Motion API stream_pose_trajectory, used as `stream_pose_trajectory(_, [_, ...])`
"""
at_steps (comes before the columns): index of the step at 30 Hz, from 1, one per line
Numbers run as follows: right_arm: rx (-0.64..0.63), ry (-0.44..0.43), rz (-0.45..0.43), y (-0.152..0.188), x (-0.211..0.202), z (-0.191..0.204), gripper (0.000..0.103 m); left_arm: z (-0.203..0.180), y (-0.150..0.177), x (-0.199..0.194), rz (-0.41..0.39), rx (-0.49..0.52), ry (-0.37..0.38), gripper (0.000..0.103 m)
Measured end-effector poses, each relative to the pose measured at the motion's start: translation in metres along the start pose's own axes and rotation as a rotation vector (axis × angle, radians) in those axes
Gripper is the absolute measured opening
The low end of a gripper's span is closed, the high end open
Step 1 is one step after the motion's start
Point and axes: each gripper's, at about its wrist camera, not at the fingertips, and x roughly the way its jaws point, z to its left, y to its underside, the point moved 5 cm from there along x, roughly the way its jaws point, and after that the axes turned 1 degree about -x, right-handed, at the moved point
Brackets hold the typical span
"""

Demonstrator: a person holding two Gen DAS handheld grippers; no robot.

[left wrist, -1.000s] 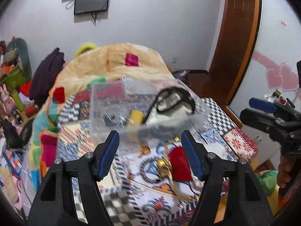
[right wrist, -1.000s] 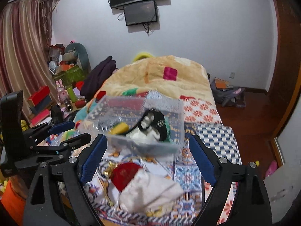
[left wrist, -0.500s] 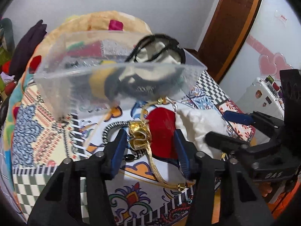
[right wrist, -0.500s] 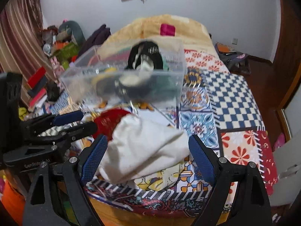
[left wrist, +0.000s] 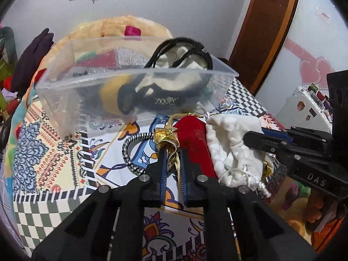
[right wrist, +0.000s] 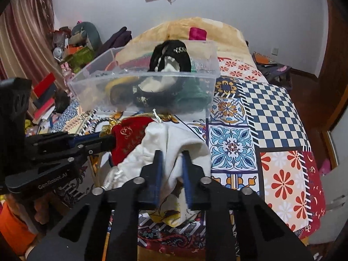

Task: Organize soft objects
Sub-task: 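Grasp the red tasseled pouch with left tool while right tool grasps the white cloth, then drop the red pouch into the box with left tool while right drops the cloth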

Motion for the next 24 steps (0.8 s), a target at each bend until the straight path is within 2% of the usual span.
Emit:
stream_pose_trajectory(5, [0.004, -0.025, -0.06, -0.01, -0.017, 0.005, 0.013, 0.002, -0.007, -0.027, -0.056, 0.009, 0.002, 0.01])
stream_pose_trajectory(11, [0.016, -0.031, -0.152, -0.029, -0.043, 0.007, 0.013, 0.015, -0.023, -0.059, -0.138, -0.03, 0.006, 0.01])
stream_pose_trajectory(18, [0.018, -0.02, -0.237, -0.057, -0.06, 0.007, 0.013, 0.031, -0.049, -0.086, -0.225, -0.065, -0.027, 0.01])
stream_pose_trajectory(24, [0.015, -0.004, -0.284, -0.086, -0.058, 0.011, 0.013, 0.047, -0.082, -0.096, -0.281, -0.09, -0.068, 0.01])
